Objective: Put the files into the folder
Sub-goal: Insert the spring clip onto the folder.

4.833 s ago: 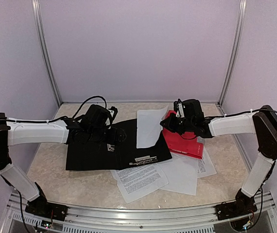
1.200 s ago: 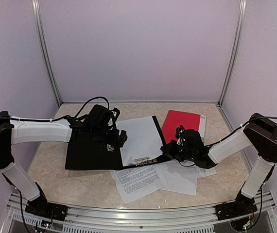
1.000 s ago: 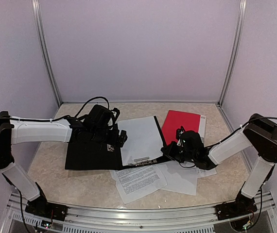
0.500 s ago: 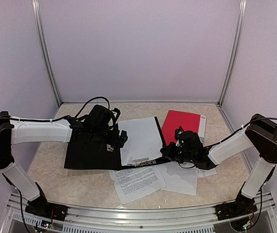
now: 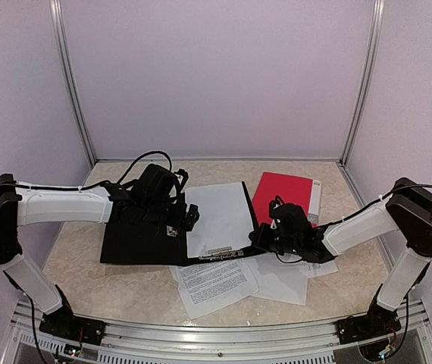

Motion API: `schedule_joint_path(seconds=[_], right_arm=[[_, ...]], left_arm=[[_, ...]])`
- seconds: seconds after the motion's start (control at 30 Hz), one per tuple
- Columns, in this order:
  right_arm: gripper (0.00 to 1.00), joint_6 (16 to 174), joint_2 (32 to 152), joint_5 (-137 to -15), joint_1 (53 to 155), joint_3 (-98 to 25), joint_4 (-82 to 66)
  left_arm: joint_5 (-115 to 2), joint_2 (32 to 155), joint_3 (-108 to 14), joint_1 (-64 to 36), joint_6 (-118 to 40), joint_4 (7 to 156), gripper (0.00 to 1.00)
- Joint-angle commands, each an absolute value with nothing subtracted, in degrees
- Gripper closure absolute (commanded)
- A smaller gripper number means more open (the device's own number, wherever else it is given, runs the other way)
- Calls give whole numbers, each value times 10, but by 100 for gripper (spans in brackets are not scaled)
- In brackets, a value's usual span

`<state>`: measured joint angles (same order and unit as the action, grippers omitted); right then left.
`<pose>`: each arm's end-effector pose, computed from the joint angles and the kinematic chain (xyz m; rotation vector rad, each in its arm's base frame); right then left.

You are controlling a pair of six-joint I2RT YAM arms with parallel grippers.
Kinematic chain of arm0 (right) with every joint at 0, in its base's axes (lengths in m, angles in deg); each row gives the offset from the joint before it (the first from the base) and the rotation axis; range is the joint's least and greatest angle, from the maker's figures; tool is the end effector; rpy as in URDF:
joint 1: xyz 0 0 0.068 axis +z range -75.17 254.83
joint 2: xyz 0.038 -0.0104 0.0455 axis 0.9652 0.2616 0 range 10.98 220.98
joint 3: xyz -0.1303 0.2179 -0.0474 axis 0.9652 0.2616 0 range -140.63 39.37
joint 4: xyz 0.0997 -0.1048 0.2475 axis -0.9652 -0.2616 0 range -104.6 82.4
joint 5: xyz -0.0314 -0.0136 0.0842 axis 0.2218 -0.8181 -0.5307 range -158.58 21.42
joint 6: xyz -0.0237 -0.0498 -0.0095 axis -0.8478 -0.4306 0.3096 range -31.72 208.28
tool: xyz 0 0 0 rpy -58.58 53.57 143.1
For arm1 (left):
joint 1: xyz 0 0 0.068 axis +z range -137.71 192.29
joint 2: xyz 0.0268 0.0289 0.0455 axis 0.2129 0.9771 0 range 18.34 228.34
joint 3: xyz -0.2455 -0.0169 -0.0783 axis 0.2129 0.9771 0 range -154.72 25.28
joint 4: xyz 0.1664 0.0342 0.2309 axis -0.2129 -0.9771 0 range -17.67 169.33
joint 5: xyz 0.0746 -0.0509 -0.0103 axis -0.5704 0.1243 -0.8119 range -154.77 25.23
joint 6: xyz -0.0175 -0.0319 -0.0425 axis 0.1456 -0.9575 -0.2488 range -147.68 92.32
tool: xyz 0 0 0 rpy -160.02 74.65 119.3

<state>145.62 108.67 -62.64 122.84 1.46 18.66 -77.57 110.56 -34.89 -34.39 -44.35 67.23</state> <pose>0.2273 0.2469 0.0935 0.2520 2.2963 0.9137 0.2615 -0.2646 0.1911 0.4974 2.2826 -0.2955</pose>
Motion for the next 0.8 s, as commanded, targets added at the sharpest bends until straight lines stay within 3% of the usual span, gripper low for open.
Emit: schedule_joint_path(seconds=[0.0,0.37,0.77], right_arm=[[89,1431,1078,-602,1243,-12,138],[81,1397,1058,-553,1252,-41,68],[66,1372,1051,-542,1258,-62,16]], left_arm=[[-785,1107,-353,-347,-439,673,1],[-786,1108,-352,-349,-438,672,1],[-783,1110,-349,-349,-436,675,1]])
